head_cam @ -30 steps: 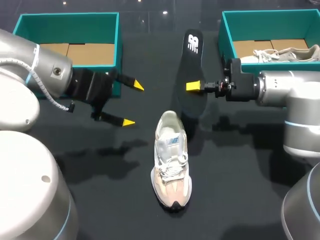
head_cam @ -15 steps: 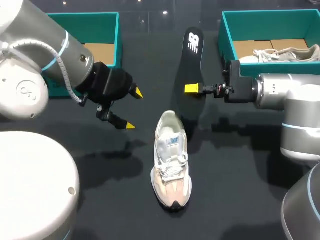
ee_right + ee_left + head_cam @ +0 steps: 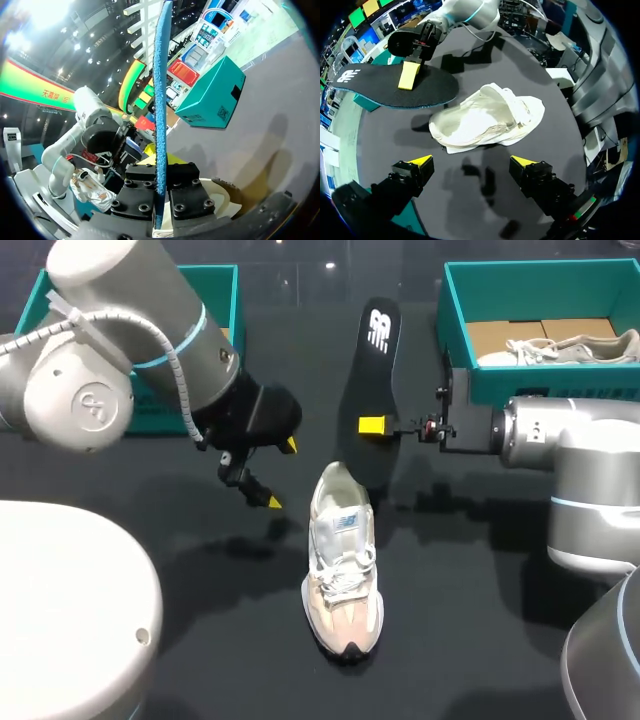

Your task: Take the shoe out of the shoebox, open the shoe tongue, remove and reinsert the insole, then place the shoe into the shoebox

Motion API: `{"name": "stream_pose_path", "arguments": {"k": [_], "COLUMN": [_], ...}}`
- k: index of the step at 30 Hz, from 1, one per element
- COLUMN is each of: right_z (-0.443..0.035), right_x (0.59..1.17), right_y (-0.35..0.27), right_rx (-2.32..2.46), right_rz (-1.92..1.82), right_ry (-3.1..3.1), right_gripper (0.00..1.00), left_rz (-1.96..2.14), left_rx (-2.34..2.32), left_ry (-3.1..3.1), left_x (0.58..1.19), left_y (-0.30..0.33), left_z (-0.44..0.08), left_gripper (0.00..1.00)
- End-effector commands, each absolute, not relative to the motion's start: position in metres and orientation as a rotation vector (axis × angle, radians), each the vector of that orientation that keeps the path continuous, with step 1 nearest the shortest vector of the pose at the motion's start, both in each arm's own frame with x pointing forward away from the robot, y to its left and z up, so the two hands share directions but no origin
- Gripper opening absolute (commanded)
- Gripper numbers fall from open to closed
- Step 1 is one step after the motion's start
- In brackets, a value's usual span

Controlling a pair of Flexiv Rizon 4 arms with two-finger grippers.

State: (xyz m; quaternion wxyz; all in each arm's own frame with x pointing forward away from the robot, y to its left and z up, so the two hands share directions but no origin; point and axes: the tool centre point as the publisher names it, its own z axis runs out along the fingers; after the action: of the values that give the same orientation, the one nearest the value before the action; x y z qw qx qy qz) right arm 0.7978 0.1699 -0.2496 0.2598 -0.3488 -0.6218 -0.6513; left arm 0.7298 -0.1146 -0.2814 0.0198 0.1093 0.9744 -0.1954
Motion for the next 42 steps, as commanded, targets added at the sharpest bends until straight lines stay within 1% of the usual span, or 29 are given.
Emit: {"name": "stream_pose_path", "arguments": {"k": [1,6,12,20,29,33,42], "right_z": [-0.251,-0.254,-0.259,-0.259,-0.263,-0.264,-0.264], "right_x": [0.799,0.801,0.804,0.804,0.798,0.793,0.793], "right_y": [0.179,0.189,0.198,0.198,0.204,0.202,0.202], "right_rx": [-0.919,-0.867,-0.838,-0.838,-0.725,-0.654,-0.654], "right_rz": [-1.785,-1.824,-1.847,-1.847,-1.924,-1.968,-1.968], "right_ry": [-1.699,-1.715,-1.702,-1.702,-1.741,-1.759,-1.759], "right_gripper": [0.0,0.0,0.0,0.0,0.0,0.0,0.0], "left_rz": [-0.587,-0.642,-0.721,-0.721,-0.759,-0.743,-0.751], "left_rx": [0.326,0.281,0.334,0.334,0.302,0.307,0.312], "left_ry": [3.04,3.031,3.035,3.035,3.058,3.068,3.071], "left_x": [0.736,0.739,0.742,0.742,0.737,0.737,0.737], "left_y": [-0.126,-0.119,-0.116,-0.116,-0.127,-0.126,-0.126], "left_z": [-0.307,-0.321,-0.338,-0.338,-0.361,-0.362,-0.363], "left_gripper": [1.0,1.0,1.0,1.0,1.0,1.0,1.0]}}
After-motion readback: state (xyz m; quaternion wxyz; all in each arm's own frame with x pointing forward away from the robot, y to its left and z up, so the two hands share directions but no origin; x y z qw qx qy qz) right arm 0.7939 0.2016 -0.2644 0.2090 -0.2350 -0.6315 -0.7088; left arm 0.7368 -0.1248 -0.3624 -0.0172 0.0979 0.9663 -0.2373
